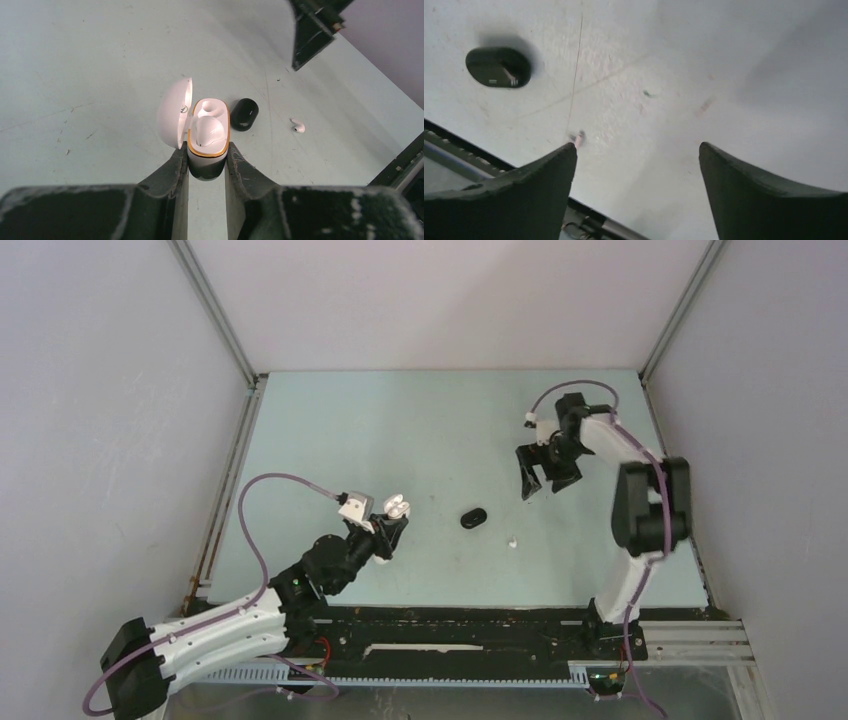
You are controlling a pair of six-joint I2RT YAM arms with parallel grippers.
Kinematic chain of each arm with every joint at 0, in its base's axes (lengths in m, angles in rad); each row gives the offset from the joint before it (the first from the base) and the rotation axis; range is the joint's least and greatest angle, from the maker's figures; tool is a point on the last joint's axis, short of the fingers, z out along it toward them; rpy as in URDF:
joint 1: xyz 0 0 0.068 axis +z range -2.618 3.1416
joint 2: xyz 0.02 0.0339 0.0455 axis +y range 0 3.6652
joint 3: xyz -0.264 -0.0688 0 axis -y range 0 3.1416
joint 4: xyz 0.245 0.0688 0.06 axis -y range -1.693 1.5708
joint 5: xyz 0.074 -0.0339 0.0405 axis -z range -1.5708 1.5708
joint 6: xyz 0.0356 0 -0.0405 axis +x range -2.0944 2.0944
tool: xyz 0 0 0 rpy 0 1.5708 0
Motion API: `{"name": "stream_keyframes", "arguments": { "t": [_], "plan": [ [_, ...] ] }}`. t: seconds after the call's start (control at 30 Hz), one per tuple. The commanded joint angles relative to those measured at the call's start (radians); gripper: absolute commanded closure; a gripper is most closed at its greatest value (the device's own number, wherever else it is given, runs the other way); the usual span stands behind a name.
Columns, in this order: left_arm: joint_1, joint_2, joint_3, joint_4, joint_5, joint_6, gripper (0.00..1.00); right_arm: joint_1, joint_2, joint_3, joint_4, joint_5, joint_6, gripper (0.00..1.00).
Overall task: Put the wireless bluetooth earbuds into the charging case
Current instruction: Place the right earbud at the center of the board.
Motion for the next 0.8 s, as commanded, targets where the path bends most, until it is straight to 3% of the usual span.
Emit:
{"name": "stream_keyframes", "arguments": {
  "t": [0.0,0.1,0.2,0.23,0.27,0.33,0.4,0.57,0.77],
  "plan": [
    [-0.007,0.009,0.042,0.058,0.0,0.013,1.0,-0.043,-0.449,-0.264,0.398,0.016,-0.029,0.01],
    [-0.006,0.023,0.043,0.068,0.0,0.013,1.0,-0.094,-0.64,-0.514,0.675,-0.071,-0.018,0.0],
    [-0.007,0.039,0.046,0.079,0.009,0.012,0.99,-0.117,-0.662,-0.557,0.594,-0.304,-0.141,0.05],
    [-0.007,0.044,0.047,0.081,0.011,0.011,0.99,-0.1,-0.654,-0.557,0.515,-0.349,-0.216,0.14],
    [-0.008,0.049,0.048,0.081,0.012,0.009,0.99,-0.068,-0.643,-0.557,0.451,-0.338,-0.262,0.31],
    [-0.009,0.054,0.046,0.085,0.013,0.004,0.99,0.032,-0.612,-0.559,0.367,-0.223,-0.308,0.54],
    [-0.01,0.056,0.043,0.091,0.015,0.001,0.99,0.119,-0.609,-0.598,0.351,-0.143,-0.349,0.65],
    [-0.012,0.057,0.047,0.091,0.016,0.002,0.99,0.238,-0.689,-0.667,0.39,-0.059,-0.449,0.66],
    [-0.013,0.049,0.043,0.089,0.008,0.001,0.99,0.36,-0.772,-0.715,0.355,-0.002,-0.727,0.61]
  ]
}}
